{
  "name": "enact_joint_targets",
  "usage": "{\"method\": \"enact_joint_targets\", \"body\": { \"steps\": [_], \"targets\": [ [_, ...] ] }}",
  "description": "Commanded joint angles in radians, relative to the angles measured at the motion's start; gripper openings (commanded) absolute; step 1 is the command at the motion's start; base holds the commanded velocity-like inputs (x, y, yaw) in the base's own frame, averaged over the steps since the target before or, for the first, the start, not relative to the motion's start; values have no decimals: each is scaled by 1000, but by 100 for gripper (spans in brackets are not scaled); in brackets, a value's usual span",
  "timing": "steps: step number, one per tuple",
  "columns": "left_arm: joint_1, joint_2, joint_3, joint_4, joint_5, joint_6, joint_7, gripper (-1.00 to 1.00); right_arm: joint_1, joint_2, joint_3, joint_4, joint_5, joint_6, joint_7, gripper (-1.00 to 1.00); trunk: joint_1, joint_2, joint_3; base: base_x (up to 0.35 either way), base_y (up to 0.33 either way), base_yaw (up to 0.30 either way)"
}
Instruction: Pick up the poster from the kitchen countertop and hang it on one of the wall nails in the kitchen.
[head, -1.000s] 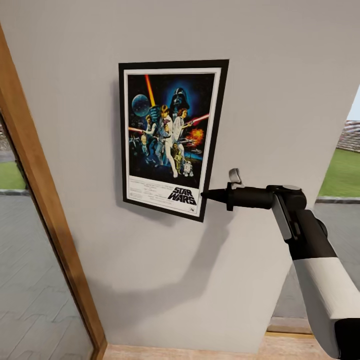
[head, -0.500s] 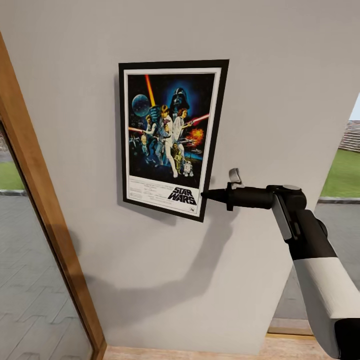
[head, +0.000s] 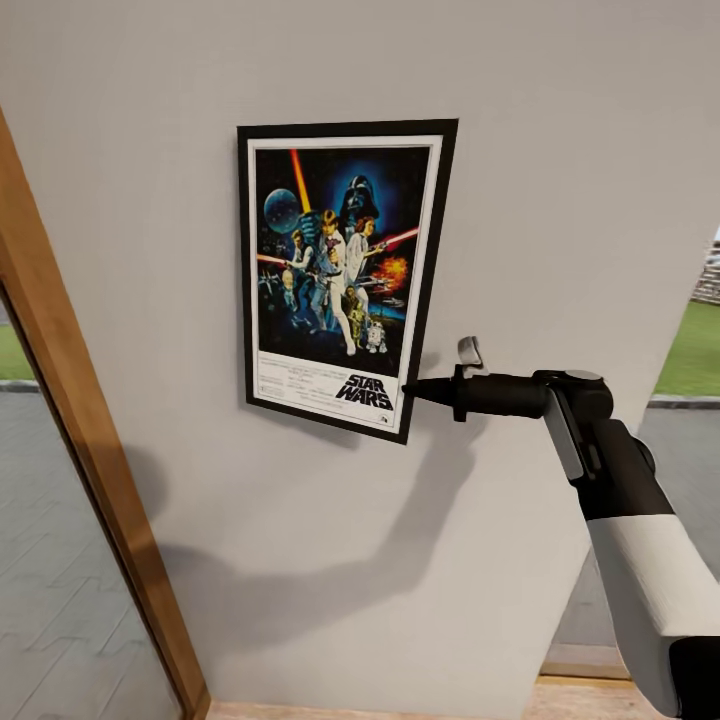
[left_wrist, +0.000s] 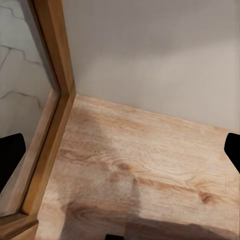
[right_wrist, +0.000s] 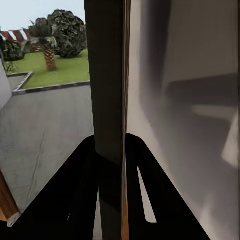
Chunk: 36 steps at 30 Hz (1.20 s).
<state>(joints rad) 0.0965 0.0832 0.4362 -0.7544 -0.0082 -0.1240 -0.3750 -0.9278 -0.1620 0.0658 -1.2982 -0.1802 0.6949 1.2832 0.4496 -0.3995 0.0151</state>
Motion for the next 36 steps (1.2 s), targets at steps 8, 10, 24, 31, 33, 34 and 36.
{"method": "enact_joint_targets", "body": {
  "steps": [8,10,24,31,33,34,36],
  "targets": [
    [0,0,3,0,-1,-2,-5,100,0,-2,2,0,-9,11,0,-100,0,-1,0,14,0,0],
    [0,0,3,0,-1,-2,-5,100,0,-2,2,0,-9,11,0,-100,0,-1,0,2,0,0],
    [0,0,3,0,-1,-2,-5,100,0,-2,2,0,-9,11,1,-100,0,-1,0,56,0,0],
    [0,0,3,0,-1,-2,-5,100,0,-2,2,0,-9,11,0,-100,0,-1,0,6,0,0],
    [0,0,3,0,-1,-2,-5,100,0,-2,2,0,-9,11,0,-100,0,-1,0,1,0,0],
    [0,0,3,0,-1,-2,-5,100,0,-2,2,0,-9,11,0,-100,0,-1,0,0,0,0],
    [0,0,3,0,-1,-2,-5,100,0,-2,2,0,-9,11,1,-100,0,-1,0,0,0,0]
  ]
}}
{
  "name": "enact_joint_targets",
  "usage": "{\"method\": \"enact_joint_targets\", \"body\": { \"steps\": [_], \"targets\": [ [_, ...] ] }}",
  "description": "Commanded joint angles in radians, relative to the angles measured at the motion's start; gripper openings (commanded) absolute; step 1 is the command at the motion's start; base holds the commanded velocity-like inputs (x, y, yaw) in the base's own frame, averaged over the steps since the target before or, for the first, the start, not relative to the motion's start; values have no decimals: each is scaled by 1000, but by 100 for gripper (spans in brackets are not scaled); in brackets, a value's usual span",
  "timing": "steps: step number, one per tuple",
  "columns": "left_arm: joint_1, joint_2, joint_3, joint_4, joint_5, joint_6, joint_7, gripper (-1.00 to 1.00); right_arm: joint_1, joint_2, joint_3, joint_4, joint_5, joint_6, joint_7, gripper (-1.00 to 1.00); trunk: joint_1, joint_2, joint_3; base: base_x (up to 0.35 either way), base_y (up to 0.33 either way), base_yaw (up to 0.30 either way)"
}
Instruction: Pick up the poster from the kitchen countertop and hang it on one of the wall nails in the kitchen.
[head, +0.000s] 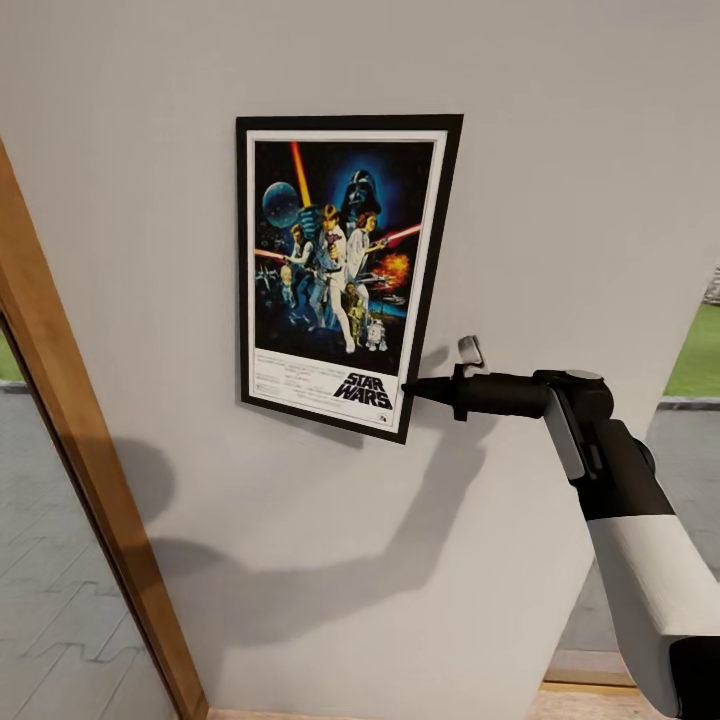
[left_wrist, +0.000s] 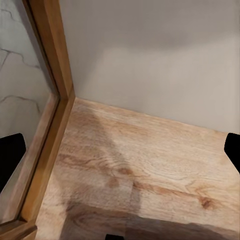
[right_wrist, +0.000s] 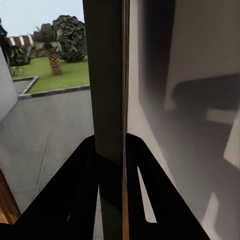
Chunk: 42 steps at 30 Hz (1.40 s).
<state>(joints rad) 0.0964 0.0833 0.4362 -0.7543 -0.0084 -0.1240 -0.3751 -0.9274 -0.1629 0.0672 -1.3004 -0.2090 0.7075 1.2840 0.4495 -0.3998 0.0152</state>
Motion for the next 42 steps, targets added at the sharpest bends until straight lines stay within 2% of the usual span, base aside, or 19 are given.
{"method": "enact_joint_targets", "body": {
  "steps": [1,35,42],
  "targets": [
    [0,0,3,0,-1,-2,-5,100,-1,-1,0,3,20,-2,0,-100,0,0,0,0,0,0],
    [0,1,3,0,-1,-2,-5,100,-1,-1,0,3,19,-2,1,-100,0,0,0,-12,0,0],
    [0,1,3,0,-1,-2,-5,100,-1,-3,0,3,-13,-2,1,-100,0,0,0,0,0,0]
  ]
}}
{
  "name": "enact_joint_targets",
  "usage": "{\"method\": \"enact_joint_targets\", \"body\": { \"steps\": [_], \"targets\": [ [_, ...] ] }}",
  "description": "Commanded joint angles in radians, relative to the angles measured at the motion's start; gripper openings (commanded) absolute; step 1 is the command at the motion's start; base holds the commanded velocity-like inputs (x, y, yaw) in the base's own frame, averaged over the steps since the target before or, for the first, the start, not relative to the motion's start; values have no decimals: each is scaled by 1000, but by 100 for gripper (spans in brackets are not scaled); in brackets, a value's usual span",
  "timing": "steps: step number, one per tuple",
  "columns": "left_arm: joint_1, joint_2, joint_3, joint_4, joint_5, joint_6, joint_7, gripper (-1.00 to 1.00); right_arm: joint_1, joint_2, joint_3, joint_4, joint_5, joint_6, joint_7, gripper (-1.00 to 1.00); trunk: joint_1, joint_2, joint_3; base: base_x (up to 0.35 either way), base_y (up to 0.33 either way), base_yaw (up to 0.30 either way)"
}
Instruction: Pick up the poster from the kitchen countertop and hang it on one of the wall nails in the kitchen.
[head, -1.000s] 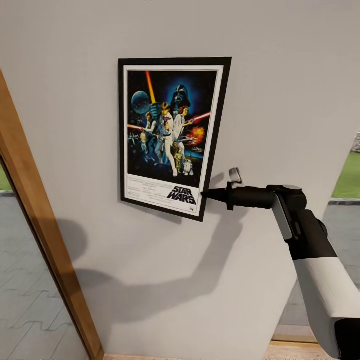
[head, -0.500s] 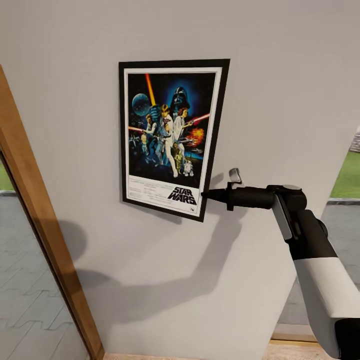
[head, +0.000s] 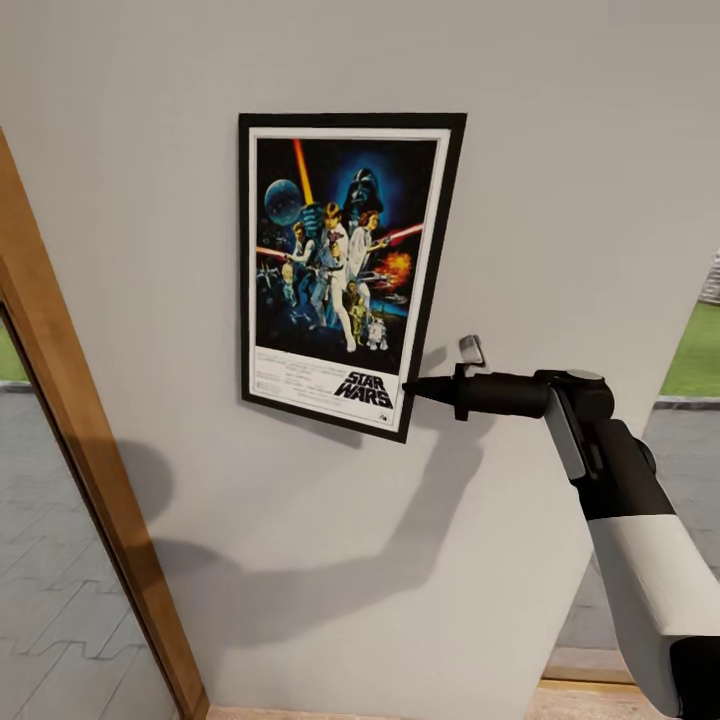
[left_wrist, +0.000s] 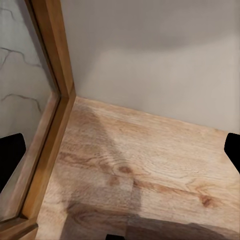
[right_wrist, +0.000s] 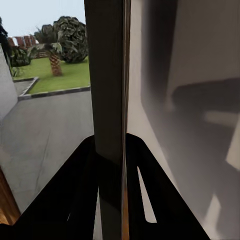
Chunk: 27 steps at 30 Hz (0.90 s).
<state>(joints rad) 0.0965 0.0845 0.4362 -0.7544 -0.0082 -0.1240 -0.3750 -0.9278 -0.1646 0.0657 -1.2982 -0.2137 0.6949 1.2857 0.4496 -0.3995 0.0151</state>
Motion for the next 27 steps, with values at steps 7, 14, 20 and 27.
{"method": "enact_joint_targets", "body": {
  "steps": [7,14,20,27],
  "targets": [
    [0,0,3,0,-1,-2,-5,100,0,-1,2,0,-14,11,-1,-100,0,-1,0,0,0,0],
    [0,0,3,0,-1,-2,-5,100,0,-1,2,0,-15,11,-2,-100,0,-1,0,0,0,0],
    [0,0,3,0,-1,-2,-5,100,-13,-2,2,-1,-15,38,0,-100,0,-1,0,0,0,0],
    [0,0,3,-1,-1,-2,-5,100,-29,-3,2,-1,-15,49,1,-100,0,-1,0,0,0,0]
  ]
}}
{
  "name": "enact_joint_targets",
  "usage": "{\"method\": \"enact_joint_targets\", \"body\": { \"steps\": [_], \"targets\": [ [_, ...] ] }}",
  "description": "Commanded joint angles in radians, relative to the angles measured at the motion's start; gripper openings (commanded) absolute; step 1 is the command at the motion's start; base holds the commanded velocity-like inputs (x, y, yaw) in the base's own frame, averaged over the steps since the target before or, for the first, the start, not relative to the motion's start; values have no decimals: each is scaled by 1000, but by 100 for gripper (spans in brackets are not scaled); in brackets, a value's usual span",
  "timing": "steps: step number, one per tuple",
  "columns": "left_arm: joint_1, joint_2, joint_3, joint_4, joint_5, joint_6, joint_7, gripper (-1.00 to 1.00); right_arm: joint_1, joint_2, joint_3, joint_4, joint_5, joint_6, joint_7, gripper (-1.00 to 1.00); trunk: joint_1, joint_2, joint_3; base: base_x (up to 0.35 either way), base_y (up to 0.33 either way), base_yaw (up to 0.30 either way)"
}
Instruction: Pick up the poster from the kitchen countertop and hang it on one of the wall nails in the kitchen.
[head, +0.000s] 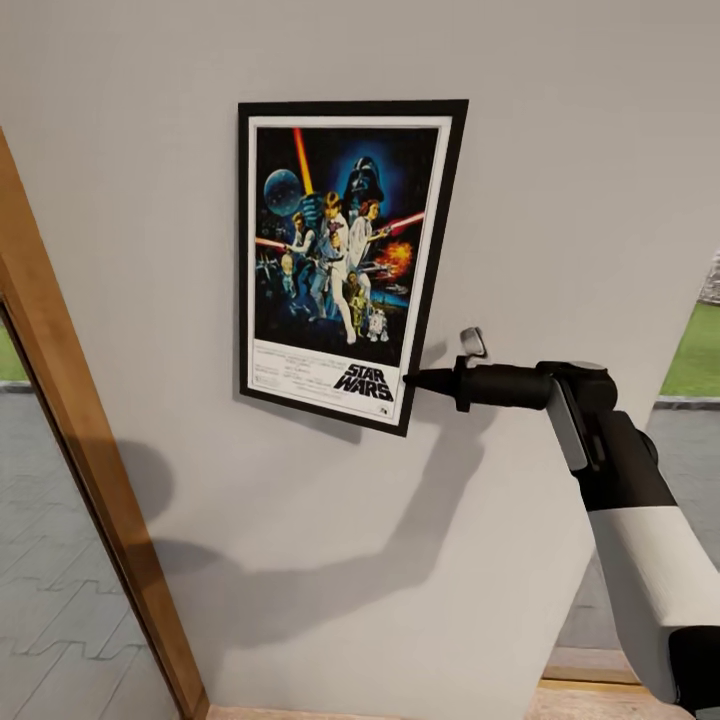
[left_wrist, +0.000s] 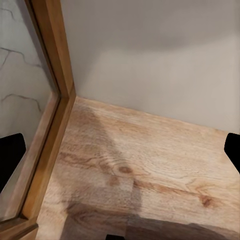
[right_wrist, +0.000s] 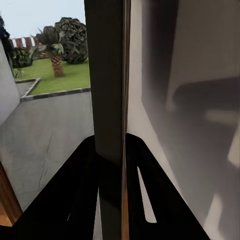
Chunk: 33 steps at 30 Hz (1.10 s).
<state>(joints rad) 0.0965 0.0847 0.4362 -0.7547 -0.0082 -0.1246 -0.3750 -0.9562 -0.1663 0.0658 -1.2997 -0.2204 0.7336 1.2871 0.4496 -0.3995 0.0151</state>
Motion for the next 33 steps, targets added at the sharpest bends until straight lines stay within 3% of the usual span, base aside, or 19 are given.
{"method": "enact_joint_targets", "body": {
  "steps": [1,33],
  "targets": [
    [0,0,3,0,-1,-2,-5,100,-1,-1,2,0,-8,11,0,-100,0,-1,0,0,0,0],
    [0,0,3,-1,-1,-2,-5,100,-3,-1,2,0,-8,12,0,-100,0,-1,0,0,0,0]
  ]
}}
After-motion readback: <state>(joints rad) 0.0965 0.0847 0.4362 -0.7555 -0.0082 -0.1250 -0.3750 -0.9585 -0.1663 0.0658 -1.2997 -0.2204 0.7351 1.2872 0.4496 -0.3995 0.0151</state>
